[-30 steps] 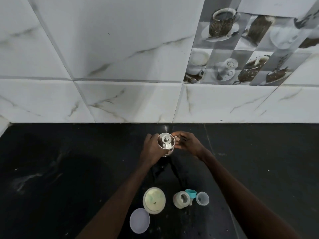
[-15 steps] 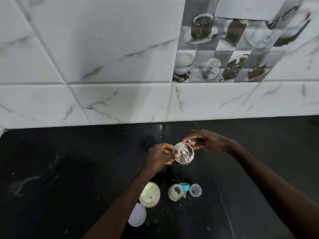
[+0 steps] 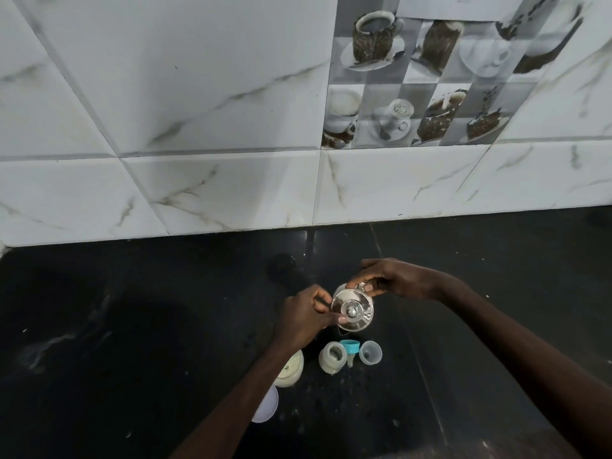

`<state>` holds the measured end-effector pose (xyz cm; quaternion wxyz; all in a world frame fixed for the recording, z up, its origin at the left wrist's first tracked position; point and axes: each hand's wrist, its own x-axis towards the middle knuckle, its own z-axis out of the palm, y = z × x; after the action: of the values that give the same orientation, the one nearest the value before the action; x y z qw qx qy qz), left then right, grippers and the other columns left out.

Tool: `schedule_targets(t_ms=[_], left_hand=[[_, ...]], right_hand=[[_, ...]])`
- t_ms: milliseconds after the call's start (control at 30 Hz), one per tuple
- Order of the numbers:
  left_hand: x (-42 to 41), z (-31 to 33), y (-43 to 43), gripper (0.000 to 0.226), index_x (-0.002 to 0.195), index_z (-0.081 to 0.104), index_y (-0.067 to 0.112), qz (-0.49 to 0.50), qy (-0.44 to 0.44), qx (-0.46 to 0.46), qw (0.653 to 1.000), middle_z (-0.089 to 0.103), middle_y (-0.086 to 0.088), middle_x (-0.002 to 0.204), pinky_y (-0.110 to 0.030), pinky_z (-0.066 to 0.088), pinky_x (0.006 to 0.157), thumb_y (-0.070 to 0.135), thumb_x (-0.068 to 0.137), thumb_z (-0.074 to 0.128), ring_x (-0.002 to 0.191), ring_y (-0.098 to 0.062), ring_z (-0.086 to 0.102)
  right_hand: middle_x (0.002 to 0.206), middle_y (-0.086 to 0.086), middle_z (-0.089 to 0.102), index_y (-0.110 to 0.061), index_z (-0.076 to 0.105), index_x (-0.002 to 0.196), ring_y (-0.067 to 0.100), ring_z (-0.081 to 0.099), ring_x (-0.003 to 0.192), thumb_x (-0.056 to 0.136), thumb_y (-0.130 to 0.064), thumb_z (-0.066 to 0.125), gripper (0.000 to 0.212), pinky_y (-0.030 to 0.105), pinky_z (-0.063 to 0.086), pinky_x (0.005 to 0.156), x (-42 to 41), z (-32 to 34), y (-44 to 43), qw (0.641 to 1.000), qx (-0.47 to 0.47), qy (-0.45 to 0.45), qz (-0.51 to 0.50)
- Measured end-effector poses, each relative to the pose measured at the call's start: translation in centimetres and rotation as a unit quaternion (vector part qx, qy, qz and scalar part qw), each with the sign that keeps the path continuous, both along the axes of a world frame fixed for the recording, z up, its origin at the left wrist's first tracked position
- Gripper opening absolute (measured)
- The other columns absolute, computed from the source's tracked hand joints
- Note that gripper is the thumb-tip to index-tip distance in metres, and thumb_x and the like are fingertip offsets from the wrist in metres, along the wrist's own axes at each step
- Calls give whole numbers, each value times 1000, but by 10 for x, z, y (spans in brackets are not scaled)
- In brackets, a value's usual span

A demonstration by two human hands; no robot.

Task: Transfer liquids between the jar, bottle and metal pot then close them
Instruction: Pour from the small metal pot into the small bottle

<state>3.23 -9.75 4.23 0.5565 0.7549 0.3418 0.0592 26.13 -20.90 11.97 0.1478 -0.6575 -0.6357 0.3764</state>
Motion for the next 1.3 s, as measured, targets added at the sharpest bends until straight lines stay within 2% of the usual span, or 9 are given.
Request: schedule_targets(t_ms=[300,400,500,600,767,867,933,1167,1300], left_hand=[[-10,-8,-5,46,92,66,26,-14,21,6,1000,77,6,80,-43,64,72,38,60,97,71,-7,74],[-12,-11,-6,46,90,65,26,-17,26,20,999,77,7,79,-39,64,74,38,59,97,72,-5,73],[-13,-11,-7,46,89,65,23,-23,27,29,999,76,7,79,-35,63,74,37,59,97,72,-2,72],[-13,-12,-7,46,89,65,21,-25,29,33,999,76,6,79,-33,62,73,34,60,98,72,-3,72],[-14,-13,-8,44,88,64,20,-29,29,46,998,75,5,77,-30,61,70,28,62,97,70,-4,71],[-16,-15,-8,43,87,63,20,-36,24,52,998,75,4,78,-31,60,70,28,61,97,71,-5,71],[-17,-16,-8,43,86,62,19,-35,19,52,998,75,3,77,-32,60,69,26,60,97,71,-8,71],[-19,-17,-9,42,86,62,20,-44,7,59,997,75,5,78,-30,60,69,25,62,96,71,-5,71],[-21,-18,-12,41,85,61,19,-45,7,63,997,75,6,76,-29,59,68,24,63,95,70,-6,71]], right_hand=[[106,5,55,-17,71,127,16,62,98,98,0,60,36,23,52,82,-18,-8,-3,998,23,-51,35],[106,-4,55,-22,69,131,9,61,97,95,4,61,45,18,48,80,-21,-11,-3,993,36,-91,66],[107,-2,57,-23,68,132,10,61,98,94,3,61,47,24,51,82,-24,-14,-2,989,43,-110,85],[103,-7,55,-12,68,131,1,55,94,98,0,57,37,11,44,81,-28,-10,0,990,47,-106,78],[107,0,55,-17,72,123,7,57,95,91,-30,56,39,15,41,78,-32,-10,-3,984,66,-121,117],[105,-9,51,-18,71,126,-8,49,92,92,-7,62,37,5,34,77,-37,-9,-2,981,55,-138,126],[106,-11,49,-17,70,127,-6,48,91,91,3,62,42,2,32,76,-39,-7,-2,984,43,-125,117],[107,0,57,-17,71,126,6,52,93,89,3,63,44,6,33,75,-46,-2,-2,982,32,-131,129],[103,-7,52,-24,70,126,6,52,93,88,0,66,45,16,40,76,-48,-1,-1,980,25,-142,135]])
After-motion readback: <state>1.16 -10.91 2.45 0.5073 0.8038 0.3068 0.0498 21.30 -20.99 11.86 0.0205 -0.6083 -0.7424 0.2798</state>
